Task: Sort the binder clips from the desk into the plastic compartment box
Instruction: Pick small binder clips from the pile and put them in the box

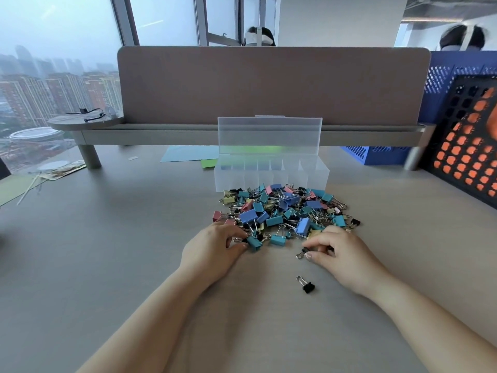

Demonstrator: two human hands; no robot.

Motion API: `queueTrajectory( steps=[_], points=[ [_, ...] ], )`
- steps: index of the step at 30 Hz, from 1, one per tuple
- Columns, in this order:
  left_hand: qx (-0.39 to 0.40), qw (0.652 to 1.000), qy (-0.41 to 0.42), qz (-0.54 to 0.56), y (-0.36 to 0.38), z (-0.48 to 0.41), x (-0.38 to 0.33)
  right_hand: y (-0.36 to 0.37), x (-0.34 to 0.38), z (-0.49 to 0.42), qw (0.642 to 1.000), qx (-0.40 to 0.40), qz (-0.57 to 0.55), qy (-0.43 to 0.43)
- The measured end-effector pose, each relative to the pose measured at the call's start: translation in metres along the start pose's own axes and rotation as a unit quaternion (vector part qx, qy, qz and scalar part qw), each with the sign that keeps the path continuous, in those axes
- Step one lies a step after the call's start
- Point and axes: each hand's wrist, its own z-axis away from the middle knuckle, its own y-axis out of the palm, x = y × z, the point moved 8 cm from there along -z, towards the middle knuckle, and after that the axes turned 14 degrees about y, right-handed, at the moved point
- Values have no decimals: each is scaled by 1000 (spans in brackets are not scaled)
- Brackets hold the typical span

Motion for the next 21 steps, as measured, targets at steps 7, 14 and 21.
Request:
queueTrajectory(
  steps=[7,14,21],
  points=[
    [18,1000,-4,12,2,2,1,-4,-6,1,984,10,-161,71],
    [4,981,-51,188,10,4,-4,7,-8,4,942,92,-286,148],
    [-38,708,-210,673,28,14,-20,10,10,13,988,141,-61,30]
  ],
)
